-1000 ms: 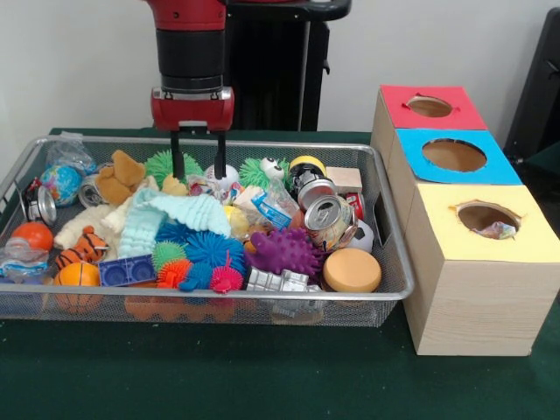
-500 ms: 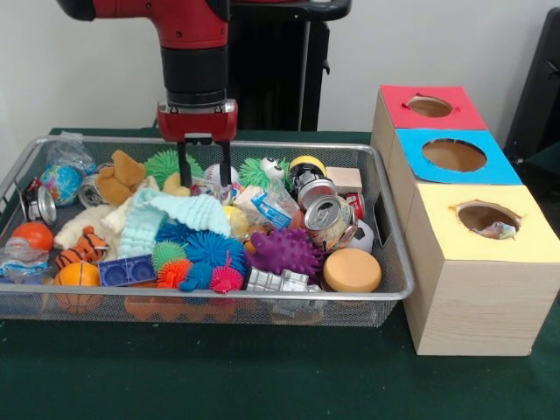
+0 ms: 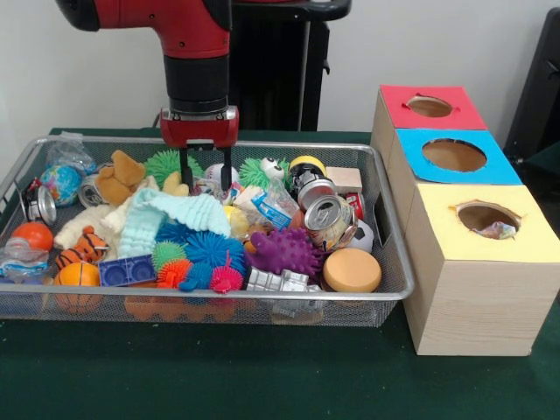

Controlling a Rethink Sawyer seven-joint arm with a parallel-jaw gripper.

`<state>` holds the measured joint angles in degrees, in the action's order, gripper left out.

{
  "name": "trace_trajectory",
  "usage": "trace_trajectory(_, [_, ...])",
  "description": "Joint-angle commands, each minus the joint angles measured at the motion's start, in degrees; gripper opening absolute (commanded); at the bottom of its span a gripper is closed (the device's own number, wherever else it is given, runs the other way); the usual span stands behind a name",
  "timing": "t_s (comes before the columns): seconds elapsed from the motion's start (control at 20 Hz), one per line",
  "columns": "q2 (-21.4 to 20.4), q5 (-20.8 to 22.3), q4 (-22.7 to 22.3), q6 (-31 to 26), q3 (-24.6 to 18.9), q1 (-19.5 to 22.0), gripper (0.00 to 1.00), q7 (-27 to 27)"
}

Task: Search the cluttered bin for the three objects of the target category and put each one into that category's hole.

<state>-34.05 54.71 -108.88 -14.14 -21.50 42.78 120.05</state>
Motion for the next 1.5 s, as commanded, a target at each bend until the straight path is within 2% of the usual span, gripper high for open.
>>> trace_trajectory(0.05, [1.5,5.7,7.7,8.2,7.6,-6.1,1.0,6.6])
trace_trajectory(0.3, [5.4,4.9,10.7,12.7,12.2,-9.6,1.0,6.9])
trace_trajectory(0.55, [6.6,2.5,11.0,13.7,12.4,-9.3,1.0,4.1])
trace_trajectory(0.75, [6.7,2.3,11.1,15.4,13.1,-9.6,1.0,3.4])
trace_trajectory(0.8, [6.7,2.2,11.1,15.8,13.3,-9.7,0.0,3.3])
trace_trajectory(1.0, [6.6,2.1,11.0,16.0,13.2,-9.5,0.0,2.8])
trace_trajectory(1.25, [5.3,1.5,9.5,13.5,11.5,-8.4,0.0,1.7])
trace_trajectory(1.3, [3.7,0.7,7.8,11.4,9.0,-6.2,0.0,0.5])
trace_trajectory(1.5, [-8.5,-6.6,-3.0,0.0,-2.1,2.5,0.0,-8.3])
